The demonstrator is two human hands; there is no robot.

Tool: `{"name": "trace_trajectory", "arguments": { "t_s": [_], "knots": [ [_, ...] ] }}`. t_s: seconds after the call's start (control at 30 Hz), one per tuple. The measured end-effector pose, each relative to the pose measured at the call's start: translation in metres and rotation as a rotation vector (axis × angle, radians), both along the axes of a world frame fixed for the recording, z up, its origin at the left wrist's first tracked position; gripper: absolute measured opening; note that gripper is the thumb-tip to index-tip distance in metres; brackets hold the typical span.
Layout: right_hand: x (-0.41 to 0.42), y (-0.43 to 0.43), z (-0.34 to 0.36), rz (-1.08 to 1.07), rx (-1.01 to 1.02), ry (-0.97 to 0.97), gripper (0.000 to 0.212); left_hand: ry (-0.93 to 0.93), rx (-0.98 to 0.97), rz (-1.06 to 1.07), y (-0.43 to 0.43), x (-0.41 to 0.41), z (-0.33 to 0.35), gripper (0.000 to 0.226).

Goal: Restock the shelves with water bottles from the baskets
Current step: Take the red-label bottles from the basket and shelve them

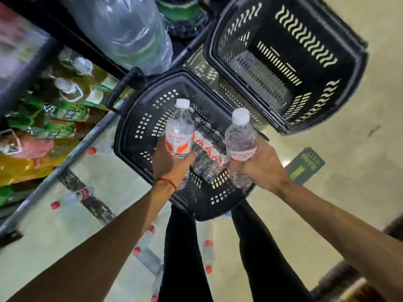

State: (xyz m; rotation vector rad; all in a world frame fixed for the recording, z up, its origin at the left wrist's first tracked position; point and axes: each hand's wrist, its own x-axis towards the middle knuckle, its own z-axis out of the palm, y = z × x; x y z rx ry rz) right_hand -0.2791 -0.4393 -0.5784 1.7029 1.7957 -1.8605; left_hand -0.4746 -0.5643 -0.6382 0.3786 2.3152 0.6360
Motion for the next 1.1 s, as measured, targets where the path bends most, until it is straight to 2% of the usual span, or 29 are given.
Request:
{"name": "trace_trajectory", "arguments": {
  "t_s": [0.07,0.17,0.23,0.43,0.57,0.8,1.1],
  "knots": [
    [0.013,0.000,0.032,-0.012,0.016,0.022,0.064,0.036,0.114,0.053,-0.002,0.019,0.047,0.060],
    [0.031,-0.001,0.076,-0.077,0.048,0.037,0.059,0.006,0.167,0.099,-0.010,0.035,0.102,0.080],
    [0.039,-0.002,0.105,-0.130,0.042,0.053,0.056,-0.030,0.223,0.140,-0.017,0.043,0.132,0.084],
    [0.056,-0.020,0.186,-0.180,0.120,0.094,0.058,-0.083,0.375,0.131,-0.034,0.062,0.213,0.060],
    [0.072,-0.031,0.233,-0.239,0.174,0.117,0.054,-0.108,0.471,0.085,-0.034,0.066,0.262,0.067],
    [0.100,-0.036,0.286,-0.295,0.263,0.169,0.056,-0.031,0.549,0.095,-0.025,0.065,0.309,0.059],
    [0.163,0.011,0.317,-0.298,0.350,0.257,0.053,0.060,0.607,0.003,0.025,0.117,0.352,0.061]
  ]
}}
